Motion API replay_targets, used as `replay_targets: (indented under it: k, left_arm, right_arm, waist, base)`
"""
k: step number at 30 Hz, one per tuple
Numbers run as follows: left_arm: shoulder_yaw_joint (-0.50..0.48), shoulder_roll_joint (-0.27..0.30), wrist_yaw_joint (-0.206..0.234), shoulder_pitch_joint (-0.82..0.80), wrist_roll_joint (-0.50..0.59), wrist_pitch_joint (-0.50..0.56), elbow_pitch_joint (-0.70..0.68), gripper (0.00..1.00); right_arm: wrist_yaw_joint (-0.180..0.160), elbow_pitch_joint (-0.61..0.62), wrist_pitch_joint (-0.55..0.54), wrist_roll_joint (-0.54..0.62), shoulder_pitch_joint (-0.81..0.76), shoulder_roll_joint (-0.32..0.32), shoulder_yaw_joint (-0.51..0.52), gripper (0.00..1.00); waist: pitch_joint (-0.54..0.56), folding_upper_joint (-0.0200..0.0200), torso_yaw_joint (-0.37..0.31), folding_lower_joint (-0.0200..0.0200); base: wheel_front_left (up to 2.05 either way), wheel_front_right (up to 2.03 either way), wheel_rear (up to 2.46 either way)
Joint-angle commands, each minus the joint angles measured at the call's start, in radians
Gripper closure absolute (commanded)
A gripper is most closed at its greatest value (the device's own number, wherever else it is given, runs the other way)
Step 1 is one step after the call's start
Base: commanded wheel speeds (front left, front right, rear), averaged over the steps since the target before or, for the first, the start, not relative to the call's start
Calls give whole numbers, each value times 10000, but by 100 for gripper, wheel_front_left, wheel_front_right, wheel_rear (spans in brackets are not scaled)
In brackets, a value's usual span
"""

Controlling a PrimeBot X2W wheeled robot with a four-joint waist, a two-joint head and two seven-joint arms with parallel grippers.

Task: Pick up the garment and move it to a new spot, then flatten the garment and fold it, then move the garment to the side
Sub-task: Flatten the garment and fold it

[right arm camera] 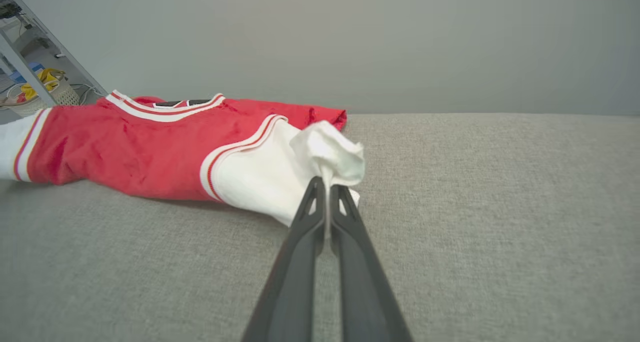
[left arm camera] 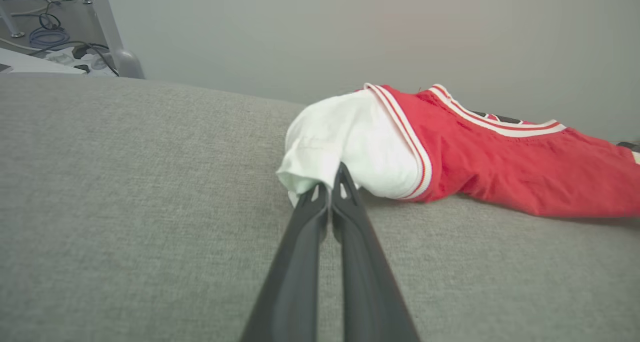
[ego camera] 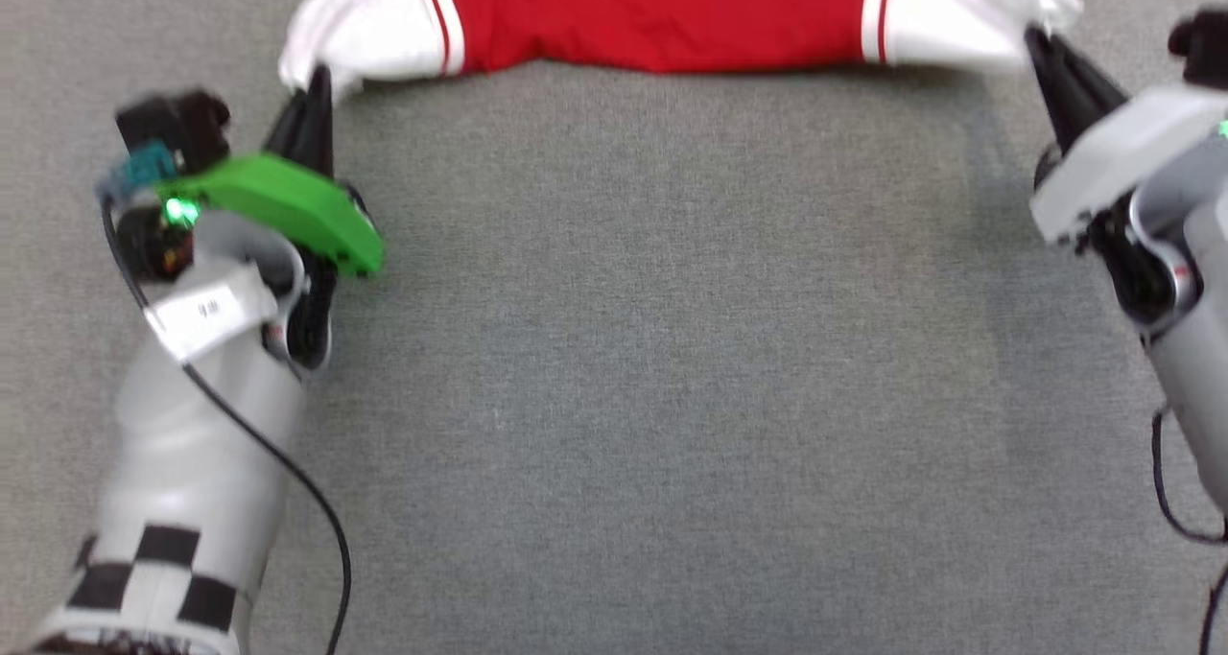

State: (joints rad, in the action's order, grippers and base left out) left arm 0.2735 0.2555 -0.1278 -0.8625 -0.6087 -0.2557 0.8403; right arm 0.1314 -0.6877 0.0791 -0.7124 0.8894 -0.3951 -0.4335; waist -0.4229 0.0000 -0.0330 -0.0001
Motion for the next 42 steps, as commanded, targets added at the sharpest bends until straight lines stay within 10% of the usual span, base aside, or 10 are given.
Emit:
replay_targets:
  k: [1, 16, 29, 42]
  left_arm:
    - [-98, 79, -26, 548, -36, -59, -360, 100]
    - [-294, 378, 157, 5534, 101, 31, -2863, 100]
    - [-330, 291, 1449, 9287, 150, 7, -5085, 100]
    - [-336, -144, 2098, 10686, 694, -53, -5939, 100]
  right_arm:
    - [-7, 268, 63, -147, -505, -154, 64, 100]
    - [-7, 2640, -568, -89, -6062, -129, 2236, 100]
    - [-7, 5229, -1938, 1568, -10530, 1859, 5016, 100]
    - [-7, 5506, -2174, 2828, -12228, 3061, 5606, 91]
  waist:
    - [573, 0, 135, 1]
    - [2738, 0, 241, 1]
    - [3904, 0, 282, 1]
    - [4002, 0, 510, 1]
  base:
    - [0, 0, 0]
    - [0, 0, 0]
    - [0, 0, 0]
    - [0, 0, 0]
